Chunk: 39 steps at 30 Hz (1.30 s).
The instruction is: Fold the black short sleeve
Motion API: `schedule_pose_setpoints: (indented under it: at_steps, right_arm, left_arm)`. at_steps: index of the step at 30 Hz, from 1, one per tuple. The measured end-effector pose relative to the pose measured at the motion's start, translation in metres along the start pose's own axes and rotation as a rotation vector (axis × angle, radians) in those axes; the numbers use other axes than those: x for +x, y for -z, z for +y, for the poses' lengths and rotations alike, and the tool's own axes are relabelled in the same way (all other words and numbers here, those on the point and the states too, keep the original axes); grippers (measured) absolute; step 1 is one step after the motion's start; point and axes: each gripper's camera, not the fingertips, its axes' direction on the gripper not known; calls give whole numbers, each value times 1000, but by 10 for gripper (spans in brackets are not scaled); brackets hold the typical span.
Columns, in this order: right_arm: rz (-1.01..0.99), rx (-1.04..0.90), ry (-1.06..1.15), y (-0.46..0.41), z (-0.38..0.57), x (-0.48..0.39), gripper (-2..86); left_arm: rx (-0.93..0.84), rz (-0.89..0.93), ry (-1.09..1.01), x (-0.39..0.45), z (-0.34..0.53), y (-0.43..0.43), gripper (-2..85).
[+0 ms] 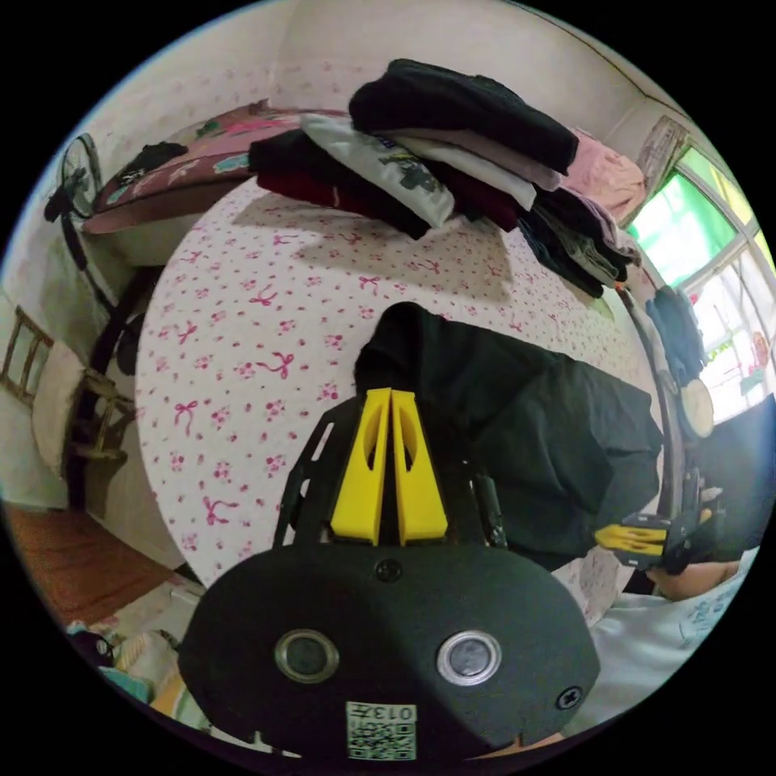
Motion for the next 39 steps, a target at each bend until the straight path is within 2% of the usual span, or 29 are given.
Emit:
schedule_pose_setpoints:
  at_steps: [2,4,8,12,17,19,23,28,30,34,37,39]
  right_arm:
    - [-25,-45,-50,1,16,-1,7]
    - [-20,-9,-104,13,21,7,15]
    - [-24,133,-244,32,-4,48,68]
    - [-111,105,-286,15,-41,75,97]
    - [-180,-92,-267,-21,-62,82,41]
    - [-150,-8,-240,-4,-62,80,32]
    - [5,228,-171,36,-48,66,23]
    - [-38,10,-370,-13,-22,90,23]
    - [-112,25,-417,-7,-15,97,24]
    - [-81,99,-402,23,-13,105,43]
    - [-81,145,-401,32,-30,120,75]
    - [-119,114,-388,24,-46,130,90]
  left_arm:
    - [71,22,26,-7,10,16,-3]
    - [138,91,-14,-4,17,28,-3]
    - [30,192,-137,28,11,6,-3]
    - [-102,131,-231,59,14,-33,-3]
    - [-137,109,-285,68,25,-52,-3]
    - [-121,-2,-362,84,30,-50,-3]
    - [-107,-39,-405,98,40,-58,-3]
    - [-21,-18,-271,92,49,-52,2]
    - [11,-20,-286,95,52,-42,7]
    - [14,76,-356,109,51,-37,52]
    - [-91,112,-415,130,49,-57,61]
    - [-178,53,-458,144,53,-76,44]
